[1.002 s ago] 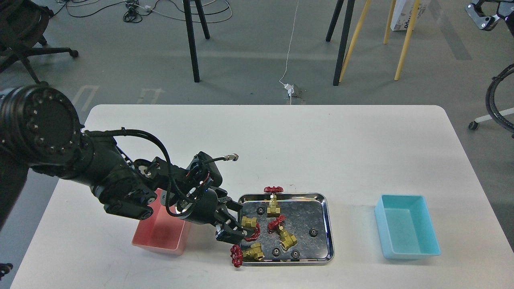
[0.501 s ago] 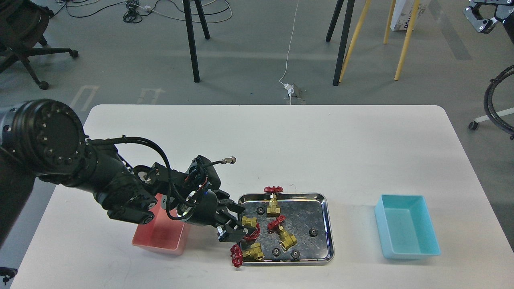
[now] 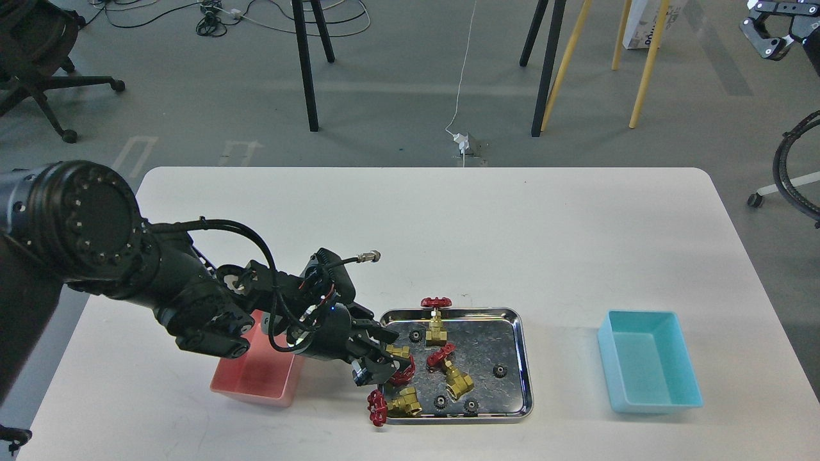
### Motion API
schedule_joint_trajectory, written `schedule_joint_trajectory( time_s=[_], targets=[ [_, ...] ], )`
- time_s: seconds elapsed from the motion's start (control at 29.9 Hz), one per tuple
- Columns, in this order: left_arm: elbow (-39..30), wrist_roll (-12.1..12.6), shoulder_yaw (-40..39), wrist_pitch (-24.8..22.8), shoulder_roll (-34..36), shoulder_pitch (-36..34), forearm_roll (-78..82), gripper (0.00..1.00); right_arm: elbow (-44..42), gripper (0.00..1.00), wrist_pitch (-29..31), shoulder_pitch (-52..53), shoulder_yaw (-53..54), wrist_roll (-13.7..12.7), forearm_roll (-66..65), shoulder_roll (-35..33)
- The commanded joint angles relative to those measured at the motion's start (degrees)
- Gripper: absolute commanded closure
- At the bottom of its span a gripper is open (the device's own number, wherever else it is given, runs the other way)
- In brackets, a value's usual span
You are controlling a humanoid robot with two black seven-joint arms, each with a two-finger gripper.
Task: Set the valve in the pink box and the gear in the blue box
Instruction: 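Lower the left gripper onto a red-handled brass valve and close it, then lift the valve with the left gripper and carry it over the pink box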
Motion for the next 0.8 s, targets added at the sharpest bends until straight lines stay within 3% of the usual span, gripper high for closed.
schedule_joint_trajectory(
  time_s=[0.0,0.4,0.77],
  targets=[
    [0.0,0.0,0.0,0.9,0.1,0.3,0.0,0.59,0.0,0.01,0.0,0.0,0.2,0.0,0.0,0.0],
    [-0.1,0.0,-0.1,0.9,0.5,0.4,0.0,0.76,0.0,0.01,0.0,-0.2,0.3,0.0,0.0,-0.1],
    [-2.2,0.0,-2.5,1.0,4.6,-1.8,0.2,0.79,0.0,0.01,0.0,-0.2,0.4,0.0,0.0,0.0]
  ],
)
